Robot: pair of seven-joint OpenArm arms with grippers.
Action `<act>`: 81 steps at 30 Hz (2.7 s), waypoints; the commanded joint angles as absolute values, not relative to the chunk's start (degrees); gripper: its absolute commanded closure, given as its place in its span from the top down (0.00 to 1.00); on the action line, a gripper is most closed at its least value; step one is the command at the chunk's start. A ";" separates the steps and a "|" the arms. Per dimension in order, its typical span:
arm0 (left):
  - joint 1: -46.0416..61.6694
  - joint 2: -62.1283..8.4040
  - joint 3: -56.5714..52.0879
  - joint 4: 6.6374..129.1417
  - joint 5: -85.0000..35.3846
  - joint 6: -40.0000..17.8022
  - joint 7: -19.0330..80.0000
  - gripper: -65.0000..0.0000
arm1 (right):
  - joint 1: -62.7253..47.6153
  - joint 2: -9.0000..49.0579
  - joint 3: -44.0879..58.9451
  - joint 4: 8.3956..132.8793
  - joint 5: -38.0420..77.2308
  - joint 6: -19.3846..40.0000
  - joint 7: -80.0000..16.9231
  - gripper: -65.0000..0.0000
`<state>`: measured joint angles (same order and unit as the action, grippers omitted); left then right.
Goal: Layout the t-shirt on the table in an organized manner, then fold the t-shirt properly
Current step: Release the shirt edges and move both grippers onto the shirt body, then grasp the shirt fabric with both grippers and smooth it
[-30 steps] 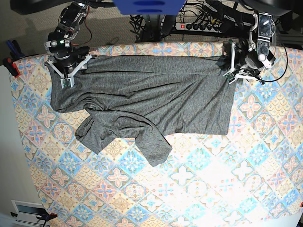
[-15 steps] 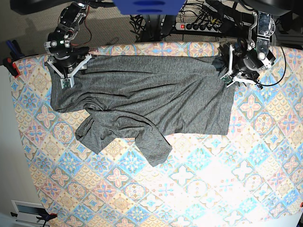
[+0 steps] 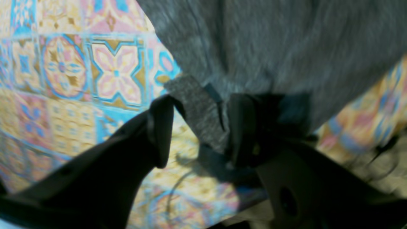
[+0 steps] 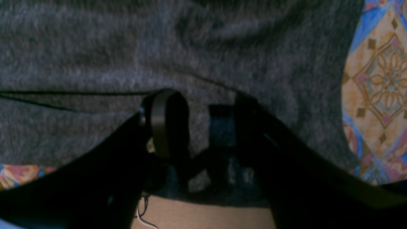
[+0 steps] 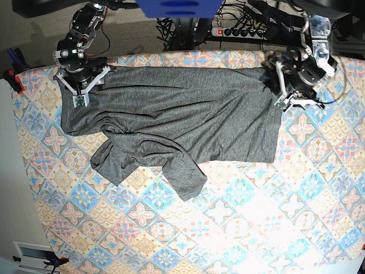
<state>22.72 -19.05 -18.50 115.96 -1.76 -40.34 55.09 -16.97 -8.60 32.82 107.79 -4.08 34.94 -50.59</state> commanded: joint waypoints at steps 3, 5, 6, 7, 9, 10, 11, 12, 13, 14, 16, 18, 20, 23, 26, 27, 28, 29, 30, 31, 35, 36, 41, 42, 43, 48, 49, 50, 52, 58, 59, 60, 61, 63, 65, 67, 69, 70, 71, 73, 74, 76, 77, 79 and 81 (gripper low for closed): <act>20.35 -16.22 -20.26 116.97 -1.63 -40.00 54.37 0.42 | -16.75 -8.31 32.92 108.62 -3.56 35.03 -49.71 0.40; 20.09 -14.55 -19.74 116.97 -1.71 -40.00 54.37 0.42 | -16.75 -8.31 32.92 108.62 -3.56 35.03 -49.63 0.40; 19.91 -14.02 -19.47 116.97 -2.07 -40.00 54.37 0.43 | -16.75 -8.31 32.92 108.62 -3.56 35.03 -49.63 0.40; 19.21 -13.41 -18.86 116.97 -2.15 -40.00 54.37 0.43 | -16.75 -8.31 32.92 108.62 -3.56 35.03 -49.63 0.40; 17.19 -11.74 -18.59 116.97 -1.80 -40.00 54.55 0.43 | -16.75 -8.31 32.92 108.62 -3.56 35.03 -49.63 0.40; 16.48 -10.77 -18.68 116.97 -1.71 -40.00 54.73 0.43 | -16.75 -8.31 32.92 108.62 -3.56 35.03 -49.63 0.40; 16.04 -9.98 -18.68 116.97 -1.89 -40.00 54.73 0.43 | -16.75 -8.31 32.92 108.62 -3.56 35.03 -49.54 0.40; 15.52 -9.27 -18.68 116.97 -1.89 -40.00 54.73 0.43 | -16.75 -8.31 32.92 108.62 -3.56 35.03 -49.36 0.40; 14.99 -8.57 -18.68 116.97 -1.80 -40.00 54.73 0.43 | -16.75 -8.31 32.92 108.62 -3.56 35.03 -49.27 0.40; 14.46 -7.87 -18.68 116.97 -1.63 -40.00 54.81 0.43 | -16.75 -8.31 33.01 108.62 -3.56 35.03 -49.27 0.40; 13.58 -6.11 -18.51 116.79 -1.54 -40.00 54.81 0.43 | -16.75 -8.31 33.01 108.62 -3.56 35.03 -49.19 0.40; 12.53 -4.62 -18.24 116.70 -1.45 -40.00 54.90 0.43 | -16.75 -8.31 33.01 108.62 -3.56 35.03 -49.19 0.40; 11.56 -3.03 -18.15 116.70 -1.45 -40.00 54.90 0.43 | -16.13 -7.96 33.01 108.79 -3.56 35.03 -49.19 0.40; 10.77 -1.27 -18.07 116.70 -1.45 -40.00 54.90 0.43 | -11.38 -5.49 32.92 109.14 -3.65 35.03 -49.19 0.40; 10.77 -0.84 -18.07 116.62 -1.45 -40.00 54.90 0.43 | -9.19 -3.56 32.92 109.05 -3.65 35.03 -49.27 0.40; 10.77 -0.84 -18.07 116.62 -1.45 -40.00 54.90 0.43 | -8.84 -3.12 32.92 109.05 -3.65 35.03 -49.36 0.40; 10.77 -0.84 -17.54 116.62 -1.45 -40.00 54.90 0.43 | -8.84 -2.59 32.75 108.97 -3.65 35.03 -49.27 0.40; 10.95 -0.84 -16.66 116.62 -1.45 -40.00 54.90 0.43 | -8.84 -1.98 31.96 108.97 -3.65 35.03 -49.27 0.40; 11.03 -0.84 -15.60 116.62 -1.36 -40.00 54.90 0.43 | -8.84 -0.84 30.55 108.88 -3.65 35.03 -49.27 0.40; 11.03 -0.84 -14.55 116.62 -1.36 -40.00 54.99 0.43 | -8.84 0.48 28.26 108.79 -3.65 35.03 -49.27 0.40; 11.21 -0.84 -11.82 116.62 -1.36 -40.00 54.99 0.43 | -8.75 3.47 20.88 108.88 -3.65 35.03 -49.19 0.40; 11.65 -0.84 -11.74 116.62 -1.36 -40.00 54.99 0.43 | -8.75 4.00 19.38 109.05 -3.65 35.03 -49.19 0.40; 12.70 -0.75 -11.74 116.62 -1.45 -40.00 54.99 0.43 | -8.66 5.93 12.18 110.46 -3.74 34.95 -46.46 0.40; 12.70 -0.75 -11.74 116.62 -1.45 -40.00 55.08 0.43 | -8.66 6.29 10.77 110.46 -3.74 34.95 -45.05 0.40; 12.70 -0.75 -11.74 116.62 -1.45 -40.00 55.78 0.43 | -8.66 6.90 9.27 110.37 -4.00 34.95 -43.82 0.40; 10.68 1.63 -12.18 116.62 -1.45 -40.00 60.70 0.43 | -8.75 7.08 3.30 109.93 -15.16 34.95 -40.48 0.40; 10.42 1.71 -12.00 116.62 -1.45 -40.00 61.23 0.43 | -8.75 7.08 2.68 109.93 -18.24 34.95 -39.34 0.40; 10.33 1.71 -11.82 116.62 -1.45 -40.00 61.49 0.42 | -8.75 7.08 2.33 109.93 -20.70 34.95 -38.02 0.40; 10.15 2.68 -11.91 116.62 -1.45 -40.00 61.49 0.42 | -8.75 7.08 1.98 109.93 -25.63 34.95 -35.03 0.40; 10.15 3.21 -11.82 116.62 -1.45 -40.00 61.49 0.42 | -8.75 6.81 1.89 108.18 -28.00 35.21 -31.87 0.40; 10.15 3.21 -12.09 116.62 -1.45 -40.00 61.49 0.42 | -8.75 6.81 1.89 107.91 -28.00 35.21 -31.87 0.40; 10.15 3.21 -12.18 116.62 -1.45 -40.00 61.58 0.42 | -8.75 6.81 1.89 107.91 -28.00 35.21 -31.87 0.40; 10.15 3.21 -12.18 116.62 -1.45 -40.00 61.67 0.42 | -8.75 6.81 1.89 107.91 -28.00 35.21 -31.87 0.40; 10.15 3.21 -12.18 116.62 -1.45 -40.00 61.67 0.42 | -8.75 6.81 2.07 107.91 -28.00 35.21 -31.87 0.40; 10.15 3.30 -12.09 116.62 -1.45 -40.00 61.67 0.42 | -8.75 6.81 2.07 107.91 -28.00 35.21 -31.87 0.40; 10.15 3.30 -12.00 116.62 -1.45 -40.00 61.67 0.42 | -8.75 6.81 2.15 107.91 -28.00 35.21 -31.78 0.40; 10.15 3.30 -12.00 116.62 -1.45 -40.00 61.67 0.42 | -8.75 6.81 2.15 107.91 -28.00 35.30 -31.78 0.40; 10.15 3.30 -12.00 116.62 -1.45 -40.00 61.67 0.42 | -8.75 6.81 2.15 107.91 -28.00 35.30 -31.78 0.40; 10.15 3.30 -12.09 116.62 -1.45 -40.00 61.67 0.42 | -8.75 6.81 1.98 107.82 -28.00 35.30 -31.78 0.40; 10.15 3.30 -12.18 116.62 -1.45 -40.00 61.67 0.42 | -8.31 6.81 1.98 107.74 -28.00 35.30 -31.78 0.40; 10.15 3.30 -12.18 116.62 -1.45 -40.00 61.67 0.42 | -7.16 6.81 1.98 107.74 -28.00 35.30 -31.78 0.40; 10.15 3.30 -12.18 116.62 -1.45 -40.00 61.67 0.42 | -4.26 6.81 1.89 107.74 -28.00 35.38 -31.69 0.40; 10.15 3.30 -12.18 116.62 -1.45 -40.00 61.67 0.42 | -3.03 6.81 1.89 107.56 -28.00 35.65 -31.69 0.40; 10.15 3.30 -12.00 116.62 -1.45 -40.00 61.67 0.42 | -0.84 6.81 1.89 106.07 -28.00 38.55 -31.69 0.40; 10.24 3.30 -11.82 116.62 -1.45 -40.00 61.67 0.42 | 0.92 6.81 1.89 104.57 -28.00 40.00 -31.69 0.40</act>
<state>10.79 3.18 -11.97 115.66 -0.62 -40.10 62.65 0.75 6.61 1.76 103.83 -28.12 40.18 -32.05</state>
